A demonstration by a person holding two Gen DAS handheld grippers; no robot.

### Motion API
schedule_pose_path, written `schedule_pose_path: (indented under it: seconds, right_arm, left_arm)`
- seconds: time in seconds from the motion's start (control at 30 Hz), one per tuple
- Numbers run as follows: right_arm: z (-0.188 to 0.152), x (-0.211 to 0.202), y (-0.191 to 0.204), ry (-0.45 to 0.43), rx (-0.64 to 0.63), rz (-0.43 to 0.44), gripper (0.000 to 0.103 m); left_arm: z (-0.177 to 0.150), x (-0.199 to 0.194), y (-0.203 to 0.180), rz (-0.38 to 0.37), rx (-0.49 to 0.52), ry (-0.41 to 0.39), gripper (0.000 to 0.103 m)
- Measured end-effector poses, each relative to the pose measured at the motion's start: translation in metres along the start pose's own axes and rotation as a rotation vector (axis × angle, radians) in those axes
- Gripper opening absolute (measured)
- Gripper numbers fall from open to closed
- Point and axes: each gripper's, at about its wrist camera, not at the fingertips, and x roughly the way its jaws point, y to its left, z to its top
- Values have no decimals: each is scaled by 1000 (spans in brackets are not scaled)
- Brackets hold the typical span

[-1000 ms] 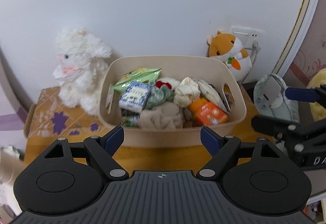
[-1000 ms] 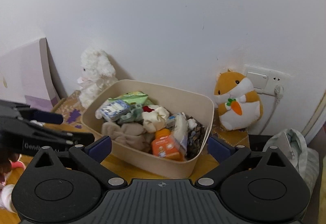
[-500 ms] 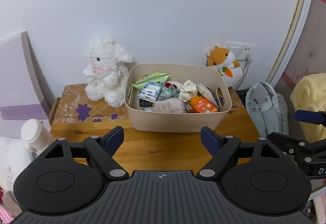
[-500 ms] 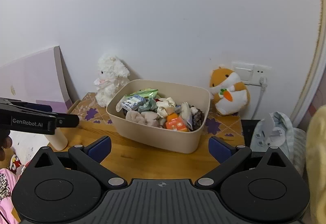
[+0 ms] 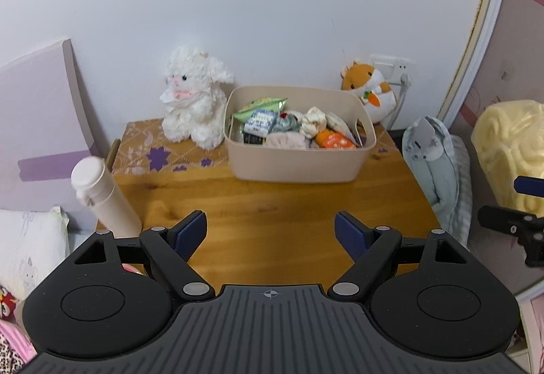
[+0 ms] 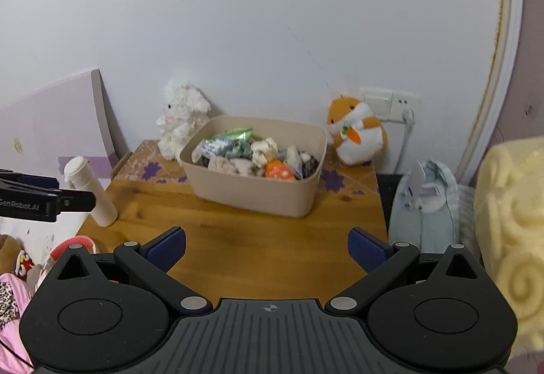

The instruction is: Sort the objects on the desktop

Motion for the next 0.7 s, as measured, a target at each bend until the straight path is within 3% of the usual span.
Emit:
schedule_pose_path:
  seconds: [0.03, 0.2, 0.47, 0.7]
  right_arm:
    - [-3, -4, 0, 5, 0, -4, 103]
    - [-13, -18, -4, 22, 12, -24, 103]
    - [-20, -38, 1, 13, -11, -57, 103]
    - [-27, -36, 3, 47, -17, -37, 103]
  left_arm:
    - [-4, -4, 0, -48, 58, 9, 84]
    - [-22, -21, 0, -68, 70, 22, 84]
    - [-33, -36, 5, -71, 82, 45, 84]
    - [-37, -43, 16, -67, 31, 42, 84]
